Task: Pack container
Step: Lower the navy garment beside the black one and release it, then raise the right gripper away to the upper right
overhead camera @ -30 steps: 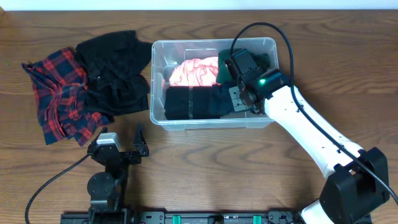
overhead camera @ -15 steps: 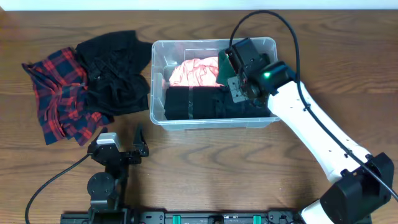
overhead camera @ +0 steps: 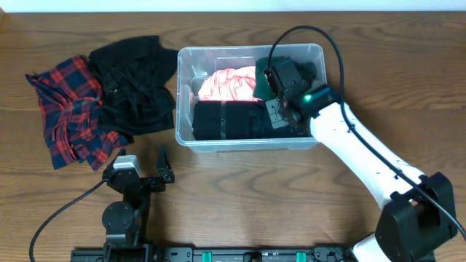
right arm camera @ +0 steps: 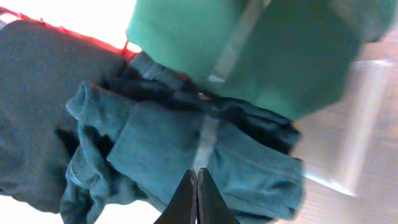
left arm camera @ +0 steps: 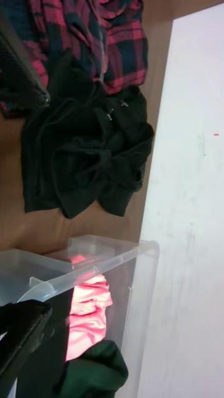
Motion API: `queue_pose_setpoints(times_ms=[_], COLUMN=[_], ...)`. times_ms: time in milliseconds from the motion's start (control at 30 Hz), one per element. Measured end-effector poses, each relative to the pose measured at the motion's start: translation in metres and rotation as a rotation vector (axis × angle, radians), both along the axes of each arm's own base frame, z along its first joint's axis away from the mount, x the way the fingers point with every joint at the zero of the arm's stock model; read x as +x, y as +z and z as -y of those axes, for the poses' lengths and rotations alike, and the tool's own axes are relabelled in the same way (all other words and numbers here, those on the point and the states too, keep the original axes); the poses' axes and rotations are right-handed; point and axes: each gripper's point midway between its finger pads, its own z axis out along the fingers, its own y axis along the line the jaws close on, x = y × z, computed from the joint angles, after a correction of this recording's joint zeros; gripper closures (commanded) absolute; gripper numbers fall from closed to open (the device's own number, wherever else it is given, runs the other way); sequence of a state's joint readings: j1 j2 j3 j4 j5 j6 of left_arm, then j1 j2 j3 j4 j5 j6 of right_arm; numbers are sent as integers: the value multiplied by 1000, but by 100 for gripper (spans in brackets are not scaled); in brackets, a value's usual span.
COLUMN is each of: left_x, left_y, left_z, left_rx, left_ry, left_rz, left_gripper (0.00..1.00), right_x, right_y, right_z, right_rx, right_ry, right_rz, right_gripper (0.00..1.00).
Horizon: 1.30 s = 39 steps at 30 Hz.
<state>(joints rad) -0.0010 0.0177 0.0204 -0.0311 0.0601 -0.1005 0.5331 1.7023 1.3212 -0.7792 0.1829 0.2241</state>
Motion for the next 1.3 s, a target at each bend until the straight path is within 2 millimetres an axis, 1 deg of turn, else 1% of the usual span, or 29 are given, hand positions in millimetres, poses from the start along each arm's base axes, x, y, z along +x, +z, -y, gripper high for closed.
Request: queue_pose_setpoints(times_ms=[133, 300, 467, 533, 600, 733, 800, 1000, 1100, 1133, 1167, 1200, 1233, 1267, 1300], left_x=[0, 0, 0, 0, 0, 0, 0, 0, 0, 0, 0, 0, 0, 0, 0], left_y=[0, 0, 0, 0, 0, 0, 0, 0, 0, 0, 0, 0, 0, 0, 0], left_z=[0, 0, 0, 0, 0, 0, 0, 0, 0, 0, 0, 0, 0, 0, 0], left_rx=[0, 0, 0, 0, 0, 0, 0, 0, 0, 0, 0, 0, 0, 0, 0], left_ry=[0, 0, 0, 0, 0, 0, 0, 0, 0, 0, 0, 0, 0, 0, 0], left_rz=[0, 0, 0, 0, 0, 0, 0, 0, 0, 0, 0, 0, 0, 0, 0], left_gripper=[2, 2, 2, 2, 2, 2, 2, 2, 2, 2, 2, 2, 2, 2, 2], right_x=[3, 9, 10, 10, 10, 9, 9, 7, 4, 4, 3, 3, 5, 8, 12], right_y=[-15, -24, -32, -39, -47, -72, -80, -83, -80, -77, -73, -66, -55, -41, -27], right_z=[-8, -18, -21, -21, -21, -21, -21, -20, -19, -18, -18, -18, -19, -21, -22], right_rx=[45, 97, 115, 112, 103, 80, 72, 65, 51, 48, 45, 42, 48, 56, 66], right_ry=[18, 40, 49, 53, 53, 53, 54, 54, 53, 53, 53, 54, 52, 53, 53], right_rz=[24, 65, 78, 68, 54, 6, -6, -19, -44, -49, -54, -58, -48, -29, -5], right_gripper=[99, 99, 99, 99, 99, 99, 99, 99, 99, 97, 92, 82, 70, 60, 53])
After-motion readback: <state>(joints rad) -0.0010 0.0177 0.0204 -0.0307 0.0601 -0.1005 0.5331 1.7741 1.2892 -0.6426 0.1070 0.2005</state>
